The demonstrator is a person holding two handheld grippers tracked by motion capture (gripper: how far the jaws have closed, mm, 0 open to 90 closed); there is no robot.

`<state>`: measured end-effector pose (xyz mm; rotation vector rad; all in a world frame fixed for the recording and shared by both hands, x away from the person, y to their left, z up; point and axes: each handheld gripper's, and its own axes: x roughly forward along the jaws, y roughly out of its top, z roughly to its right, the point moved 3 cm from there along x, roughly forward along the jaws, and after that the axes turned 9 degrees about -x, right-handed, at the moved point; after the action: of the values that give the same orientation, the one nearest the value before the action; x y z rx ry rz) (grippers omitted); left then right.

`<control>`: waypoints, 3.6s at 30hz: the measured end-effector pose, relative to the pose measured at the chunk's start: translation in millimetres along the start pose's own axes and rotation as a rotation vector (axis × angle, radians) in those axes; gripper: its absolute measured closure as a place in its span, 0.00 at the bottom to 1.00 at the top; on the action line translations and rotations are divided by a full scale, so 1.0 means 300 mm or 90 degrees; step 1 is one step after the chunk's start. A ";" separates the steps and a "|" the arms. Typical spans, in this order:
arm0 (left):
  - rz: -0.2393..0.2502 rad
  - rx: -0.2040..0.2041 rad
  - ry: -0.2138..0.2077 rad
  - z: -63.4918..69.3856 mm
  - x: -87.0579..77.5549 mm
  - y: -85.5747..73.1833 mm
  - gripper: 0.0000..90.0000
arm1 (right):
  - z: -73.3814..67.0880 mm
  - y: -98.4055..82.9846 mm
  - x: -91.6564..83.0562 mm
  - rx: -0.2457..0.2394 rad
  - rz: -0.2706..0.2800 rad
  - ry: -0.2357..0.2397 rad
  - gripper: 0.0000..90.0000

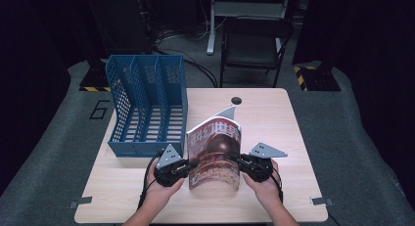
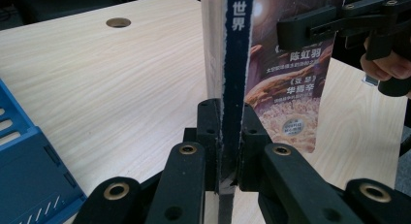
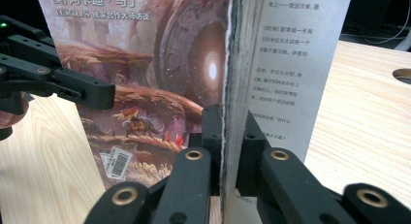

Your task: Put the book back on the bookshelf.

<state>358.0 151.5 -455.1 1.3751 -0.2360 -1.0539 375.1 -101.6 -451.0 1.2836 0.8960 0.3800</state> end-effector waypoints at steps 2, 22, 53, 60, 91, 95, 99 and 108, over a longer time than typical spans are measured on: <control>0.004 0.011 0.002 0.004 0.001 -0.001 0.93 | 0.000 -0.003 -0.003 0.006 0.003 0.005 0.82; -0.015 0.011 -0.006 0.003 -0.010 -0.004 0.93 | 0.029 -0.088 0.007 0.063 -0.086 0.083 0.64; -0.035 0.033 -0.021 0.005 -0.015 0.000 0.93 | 0.030 -0.189 0.041 0.073 -0.192 0.101 0.95; -0.033 0.040 -0.020 0.013 -0.018 0.004 0.93 | 0.020 -0.180 0.049 0.045 -0.187 0.076 0.96; -0.021 0.027 0.005 0.003 -0.020 -0.010 0.93 | 0.039 -0.165 0.121 0.053 -0.145 0.025 0.95; -0.025 0.023 0.005 0.000 -0.021 -0.010 0.93 | 0.040 -0.168 0.121 0.060 -0.145 0.030 0.93; -0.030 0.023 0.007 -0.011 -0.024 -0.008 0.91 | 0.048 -0.174 0.119 0.075 -0.146 0.031 0.85; -0.023 0.016 -0.011 0.003 -0.024 -0.003 0.84 | 0.062 -0.171 0.113 0.081 -0.135 0.033 0.69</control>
<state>353.0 156.2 -452.6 1.3989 -0.2380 -1.0966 398.4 -104.6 -510.8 1.2832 1.1042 0.1926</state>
